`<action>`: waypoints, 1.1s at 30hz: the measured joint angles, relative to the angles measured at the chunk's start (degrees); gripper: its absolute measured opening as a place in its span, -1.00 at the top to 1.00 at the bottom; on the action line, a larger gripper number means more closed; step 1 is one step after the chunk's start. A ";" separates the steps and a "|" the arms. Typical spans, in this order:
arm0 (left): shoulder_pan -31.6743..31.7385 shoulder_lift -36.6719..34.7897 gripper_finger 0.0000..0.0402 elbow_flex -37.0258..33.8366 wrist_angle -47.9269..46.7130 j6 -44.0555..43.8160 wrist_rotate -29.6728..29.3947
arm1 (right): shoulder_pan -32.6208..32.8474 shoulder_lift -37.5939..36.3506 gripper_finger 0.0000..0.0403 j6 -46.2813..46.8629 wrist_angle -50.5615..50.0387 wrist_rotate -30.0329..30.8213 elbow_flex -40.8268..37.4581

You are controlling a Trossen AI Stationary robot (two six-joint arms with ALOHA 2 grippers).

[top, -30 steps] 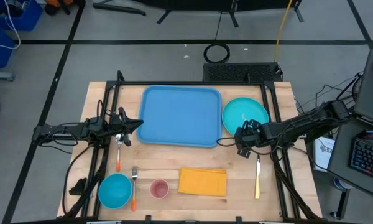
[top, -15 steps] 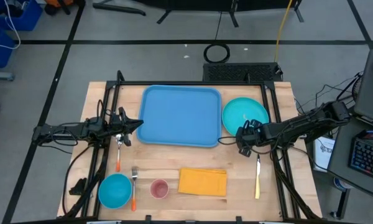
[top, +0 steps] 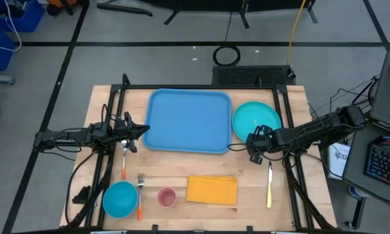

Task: Set up tray
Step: Put the green plate on the blue serving tray

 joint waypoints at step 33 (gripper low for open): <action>0.02 0.00 0.87 -0.02 0.00 0.00 0.00 | 2.05 0.00 1.00 -11.77 0.59 9.93 10.07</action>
